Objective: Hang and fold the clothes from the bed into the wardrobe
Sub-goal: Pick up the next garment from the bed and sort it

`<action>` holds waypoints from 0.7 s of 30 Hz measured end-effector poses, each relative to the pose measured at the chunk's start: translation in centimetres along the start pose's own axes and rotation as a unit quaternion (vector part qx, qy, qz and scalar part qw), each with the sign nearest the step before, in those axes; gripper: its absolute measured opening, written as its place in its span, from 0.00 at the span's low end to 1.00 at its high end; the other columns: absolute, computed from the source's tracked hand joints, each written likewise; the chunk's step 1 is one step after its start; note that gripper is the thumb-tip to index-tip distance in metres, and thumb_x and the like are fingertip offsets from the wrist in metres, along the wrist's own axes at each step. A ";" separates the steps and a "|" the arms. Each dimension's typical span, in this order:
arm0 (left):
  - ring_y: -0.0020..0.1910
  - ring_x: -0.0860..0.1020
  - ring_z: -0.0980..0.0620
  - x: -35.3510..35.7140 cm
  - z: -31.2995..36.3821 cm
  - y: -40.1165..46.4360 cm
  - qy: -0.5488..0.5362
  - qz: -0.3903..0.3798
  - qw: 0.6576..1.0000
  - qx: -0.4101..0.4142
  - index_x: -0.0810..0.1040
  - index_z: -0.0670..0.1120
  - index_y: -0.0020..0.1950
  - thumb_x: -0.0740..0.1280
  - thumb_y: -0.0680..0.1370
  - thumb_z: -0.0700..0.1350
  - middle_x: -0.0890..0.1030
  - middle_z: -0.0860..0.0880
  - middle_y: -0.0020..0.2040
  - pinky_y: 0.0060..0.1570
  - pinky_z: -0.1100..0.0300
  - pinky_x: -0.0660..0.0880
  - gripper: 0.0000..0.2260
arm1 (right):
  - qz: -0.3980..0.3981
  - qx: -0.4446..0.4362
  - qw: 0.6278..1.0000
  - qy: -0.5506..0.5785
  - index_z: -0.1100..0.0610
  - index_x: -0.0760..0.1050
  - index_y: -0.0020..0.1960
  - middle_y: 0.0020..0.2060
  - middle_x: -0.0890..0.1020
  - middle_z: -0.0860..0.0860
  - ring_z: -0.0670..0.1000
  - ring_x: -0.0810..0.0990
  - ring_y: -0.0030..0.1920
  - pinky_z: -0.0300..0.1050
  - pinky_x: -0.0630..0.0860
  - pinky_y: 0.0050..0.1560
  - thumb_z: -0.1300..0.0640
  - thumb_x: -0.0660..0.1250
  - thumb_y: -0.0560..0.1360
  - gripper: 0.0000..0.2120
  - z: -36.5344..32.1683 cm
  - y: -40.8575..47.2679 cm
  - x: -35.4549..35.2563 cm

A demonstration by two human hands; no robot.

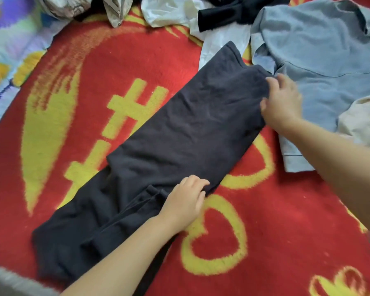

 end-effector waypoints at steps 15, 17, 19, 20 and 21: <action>0.64 0.71 0.41 -13.9 -19.9 -18.8 0.177 -0.074 0.917 -0.351 0.61 0.44 0.72 0.67 0.77 0.51 0.73 0.43 0.65 0.58 0.48 0.70 0.28 | -0.293 -0.311 0.904 -0.004 0.51 0.62 0.74 0.74 0.63 0.56 0.56 0.61 0.74 0.70 0.54 0.69 0.58 0.78 0.56 0.49 -25.5 -44.5 9.6; 0.56 0.76 0.41 -13.7 -20.7 -18.9 0.102 -0.087 0.918 -0.372 0.67 0.43 0.66 0.67 0.78 0.49 0.78 0.43 0.57 0.49 0.52 0.72 0.20 | -0.295 -0.295 0.909 0.015 0.50 0.70 0.70 0.71 0.70 0.55 0.56 0.69 0.71 0.68 0.58 0.68 0.58 0.79 0.55 0.44 -25.9 -43.3 9.6; 0.52 0.79 0.42 -13.6 -20.7 -18.7 -0.004 -0.109 0.922 -0.372 0.76 0.41 0.57 0.66 0.78 0.47 0.81 0.43 0.52 0.43 0.56 0.70 0.11 | -0.298 -0.278 0.912 0.051 0.50 0.72 0.67 0.66 0.75 0.54 0.56 0.74 0.67 0.67 0.63 0.66 0.61 0.80 0.54 0.43 -26.0 -43.1 9.4; 0.49 0.80 0.43 -14.0 -20.5 -18.9 -0.058 -0.121 0.917 -0.375 0.80 0.41 0.52 0.66 0.78 0.46 0.82 0.43 0.49 0.41 0.57 0.70 0.09 | -0.306 -0.273 0.910 0.067 0.49 0.71 0.67 0.66 0.76 0.53 0.56 0.74 0.67 0.67 0.63 0.65 0.62 0.79 0.55 0.42 -26.0 -43.2 9.2; 0.46 0.81 0.46 -14.6 -20.0 -19.2 -0.103 -0.140 0.906 -0.386 0.81 0.41 0.49 0.67 0.78 0.45 0.83 0.43 0.48 0.41 0.57 0.72 0.08 | -0.316 -0.274 0.904 0.085 0.49 0.69 0.68 0.66 0.76 0.52 0.56 0.73 0.68 0.68 0.63 0.64 0.63 0.79 0.58 0.41 -26.0 -43.6 8.9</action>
Point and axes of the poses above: each hand's wrist, its own y-axis towards the middle knuckle, its own x-axis out of the palm, z = x × y, the point moved 7 cm from there along y, towards the middle knuckle
